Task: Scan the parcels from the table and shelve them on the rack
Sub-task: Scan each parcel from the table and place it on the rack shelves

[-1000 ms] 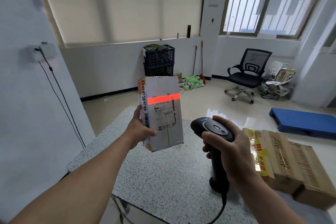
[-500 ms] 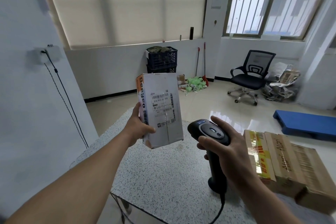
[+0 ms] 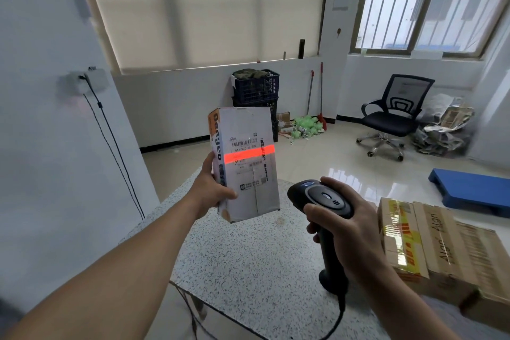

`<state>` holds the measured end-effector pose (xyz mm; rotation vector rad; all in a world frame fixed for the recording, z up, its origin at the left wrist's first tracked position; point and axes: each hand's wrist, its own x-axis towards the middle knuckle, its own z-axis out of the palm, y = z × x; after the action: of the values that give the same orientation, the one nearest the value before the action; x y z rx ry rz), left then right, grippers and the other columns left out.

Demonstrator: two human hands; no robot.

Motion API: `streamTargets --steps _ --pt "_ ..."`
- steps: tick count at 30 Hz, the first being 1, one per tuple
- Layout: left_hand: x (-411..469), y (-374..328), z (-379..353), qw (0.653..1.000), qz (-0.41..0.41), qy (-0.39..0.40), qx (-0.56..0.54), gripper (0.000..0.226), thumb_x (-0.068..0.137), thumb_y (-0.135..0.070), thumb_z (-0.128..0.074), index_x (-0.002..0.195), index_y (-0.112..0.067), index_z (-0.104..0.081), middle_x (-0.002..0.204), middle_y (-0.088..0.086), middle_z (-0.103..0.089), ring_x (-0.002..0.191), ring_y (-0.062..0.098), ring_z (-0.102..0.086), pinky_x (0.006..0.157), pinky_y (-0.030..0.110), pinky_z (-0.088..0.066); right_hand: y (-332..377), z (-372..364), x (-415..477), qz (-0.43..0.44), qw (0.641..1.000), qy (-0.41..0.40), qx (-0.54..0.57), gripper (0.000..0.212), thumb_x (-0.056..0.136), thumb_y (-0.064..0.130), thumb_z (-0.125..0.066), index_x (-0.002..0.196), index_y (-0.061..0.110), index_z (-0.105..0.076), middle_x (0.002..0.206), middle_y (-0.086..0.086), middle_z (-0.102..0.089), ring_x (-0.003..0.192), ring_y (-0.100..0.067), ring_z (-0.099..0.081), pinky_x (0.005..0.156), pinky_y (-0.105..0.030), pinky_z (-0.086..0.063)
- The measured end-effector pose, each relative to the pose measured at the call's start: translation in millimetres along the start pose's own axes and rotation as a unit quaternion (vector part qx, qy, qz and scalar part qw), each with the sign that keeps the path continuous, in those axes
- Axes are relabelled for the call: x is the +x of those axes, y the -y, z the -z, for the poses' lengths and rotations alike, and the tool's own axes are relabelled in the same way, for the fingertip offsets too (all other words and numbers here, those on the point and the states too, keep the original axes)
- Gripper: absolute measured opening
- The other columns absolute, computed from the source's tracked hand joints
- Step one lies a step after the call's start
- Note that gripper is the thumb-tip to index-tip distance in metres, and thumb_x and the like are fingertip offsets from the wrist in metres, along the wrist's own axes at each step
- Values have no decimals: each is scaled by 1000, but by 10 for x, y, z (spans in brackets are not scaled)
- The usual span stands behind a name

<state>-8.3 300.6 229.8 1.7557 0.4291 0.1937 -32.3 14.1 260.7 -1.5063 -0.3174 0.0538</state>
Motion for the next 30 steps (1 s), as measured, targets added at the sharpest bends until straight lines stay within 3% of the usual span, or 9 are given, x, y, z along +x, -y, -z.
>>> streamTargets --steps 7,18,21,27,30 --pt "-98 10 35 1000 -3 -10 13 120 71 18 -76 156 -41 -15 111 2 -60 102 24 -63 65 41 -58 50 -13 -22 9 1000 18 19 58 61 22 -78 117 28 -64 88 -2 -76 59 -24 -68 52 -32 -55" --pt "-345 90 201 999 20 -32 -3 122 71 20 -75 156 -41 -13 117 6 -63 95 17 -66 56 29 -58 34 -110 -86 9 999 43 30 63 61 22 -78 123 25 -64 92 -10 -75 60 -26 -69 52 -31 -56" --pt "-400 122 289 999 23 -40 -2 121 71 20 -74 157 -41 -14 116 6 -64 98 19 -66 58 34 -58 37 -171 -117 14 998 48 29 66 62 22 -79 126 21 -64 92 -11 -75 61 -27 -70 53 -31 -55" --pt "-574 206 494 998 32 -47 -1 119 73 19 -73 156 -42 -14 111 4 -63 97 21 -65 64 39 -58 43 -377 -208 12 996 78 30 85 54 34 -84 135 26 -60 110 -6 -73 84 -31 -75 60 -30 -58" --pt "-700 310 660 998 42 -52 -4 118 74 18 -73 157 -42 -15 111 6 -62 98 24 -65 67 42 -59 31 -559 -277 7 995 88 38 72 57 27 -83 127 33 -62 109 -6 -73 87 -32 -75 60 -31 -58"
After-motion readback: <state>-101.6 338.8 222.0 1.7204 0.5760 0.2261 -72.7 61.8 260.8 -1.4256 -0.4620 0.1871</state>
